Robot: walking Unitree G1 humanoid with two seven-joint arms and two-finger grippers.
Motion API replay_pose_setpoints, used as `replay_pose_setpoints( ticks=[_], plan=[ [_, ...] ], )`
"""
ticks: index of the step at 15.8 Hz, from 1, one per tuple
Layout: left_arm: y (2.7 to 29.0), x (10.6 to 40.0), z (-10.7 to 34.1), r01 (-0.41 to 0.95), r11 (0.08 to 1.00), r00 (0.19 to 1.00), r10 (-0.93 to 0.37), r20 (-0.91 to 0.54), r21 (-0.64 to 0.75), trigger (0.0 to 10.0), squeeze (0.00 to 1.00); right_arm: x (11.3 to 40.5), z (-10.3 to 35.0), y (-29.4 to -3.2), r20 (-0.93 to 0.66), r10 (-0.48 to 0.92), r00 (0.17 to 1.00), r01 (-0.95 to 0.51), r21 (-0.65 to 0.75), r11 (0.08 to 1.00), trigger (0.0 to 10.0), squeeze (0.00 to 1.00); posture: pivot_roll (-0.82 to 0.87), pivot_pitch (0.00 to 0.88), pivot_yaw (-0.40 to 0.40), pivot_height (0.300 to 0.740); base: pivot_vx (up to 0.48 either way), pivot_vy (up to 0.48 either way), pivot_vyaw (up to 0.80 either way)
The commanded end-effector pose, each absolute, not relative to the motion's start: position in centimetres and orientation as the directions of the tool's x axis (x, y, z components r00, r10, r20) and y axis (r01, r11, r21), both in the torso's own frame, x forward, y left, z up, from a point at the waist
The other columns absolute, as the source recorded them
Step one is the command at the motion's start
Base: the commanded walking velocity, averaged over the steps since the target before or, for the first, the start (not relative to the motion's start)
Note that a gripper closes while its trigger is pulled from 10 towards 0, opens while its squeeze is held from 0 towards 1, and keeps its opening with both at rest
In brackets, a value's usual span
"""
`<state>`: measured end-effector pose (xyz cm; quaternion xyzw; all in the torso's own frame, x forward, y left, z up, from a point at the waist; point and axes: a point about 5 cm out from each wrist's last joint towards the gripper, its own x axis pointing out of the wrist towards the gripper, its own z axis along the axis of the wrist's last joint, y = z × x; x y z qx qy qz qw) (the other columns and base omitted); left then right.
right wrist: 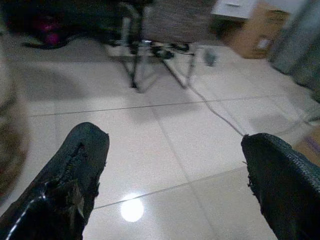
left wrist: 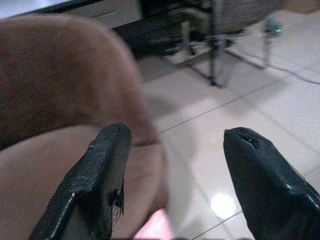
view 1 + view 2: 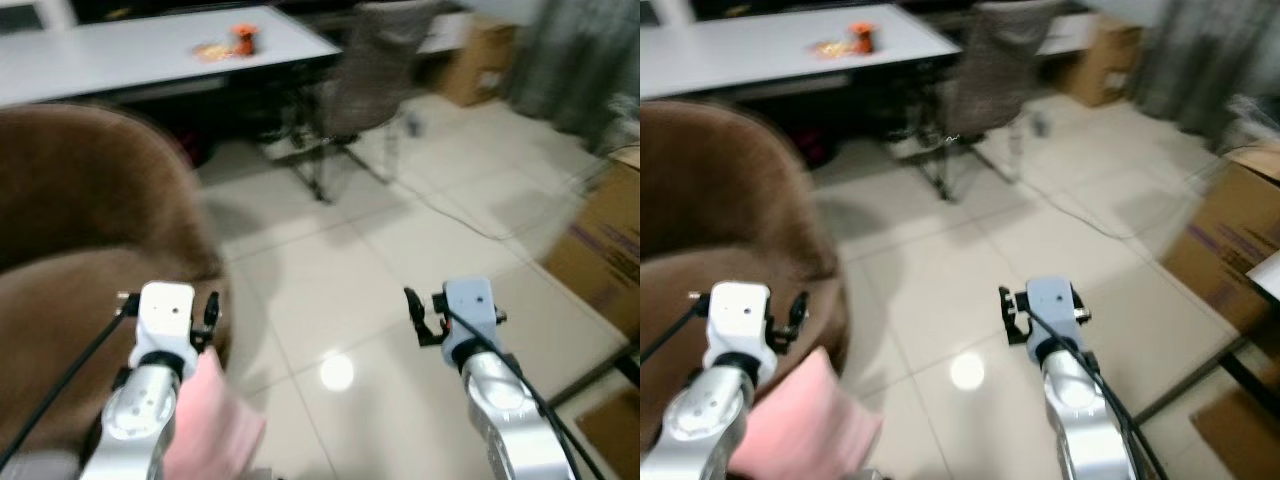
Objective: Move the pillow to the sofa from floor
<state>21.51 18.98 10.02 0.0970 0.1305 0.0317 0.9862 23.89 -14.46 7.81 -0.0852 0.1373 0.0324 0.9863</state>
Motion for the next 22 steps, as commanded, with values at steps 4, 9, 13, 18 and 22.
replay_pose_setpoints(
  ticks=[4,9,13,18,22],
  plan=[
    [18.3,22.6,10.6,-0.014,0.982,0.972,0.057,-0.227,0.189,10.0,0.00,24.1,8.3,-14.9,-0.263,0.015,0.965,-0.061,-0.170,0.984,10.0,1.00,-0.16,0.000,0.002,0.740,0.000,0.000,0.80],
    [18.8,23.1,10.8,-0.038,0.984,0.973,0.076,-0.219,0.175,10.0,0.00,24.1,8.2,-14.6,-0.266,-0.003,0.964,-0.037,-0.146,0.989,10.0,1.00,-0.15,0.000,0.018,0.740,0.000,0.000,0.80],
    [19.7,23.2,11.4,-0.078,0.979,0.977,0.114,-0.183,0.190,10.0,0.00,25.3,10.0,-14.0,-0.189,-0.001,0.982,-0.023,-0.124,0.992,10.0,1.00,-0.12,0.000,-0.012,0.740,0.000,0.000,0.60],
    [20.7,23.6,12.2,-0.123,0.971,0.978,0.153,-0.139,0.204,10.0,0.00,27.0,9.8,-14.2,-0.190,-0.040,0.981,0.008,-0.165,0.986,10.0,0.00,-0.10,0.000,-0.013,0.740,0.000,-0.347,0.00],
    [19.5,25.4,12.3,-0.093,0.983,0.986,0.113,-0.122,0.159,10.0,0.00,27.5,10.1,-14.1,-0.192,0.075,0.978,-0.090,-0.071,0.993,10.0,0.00,-0.12,0.000,0.009,0.740,0.000,-0.240,0.00]
  ],
)
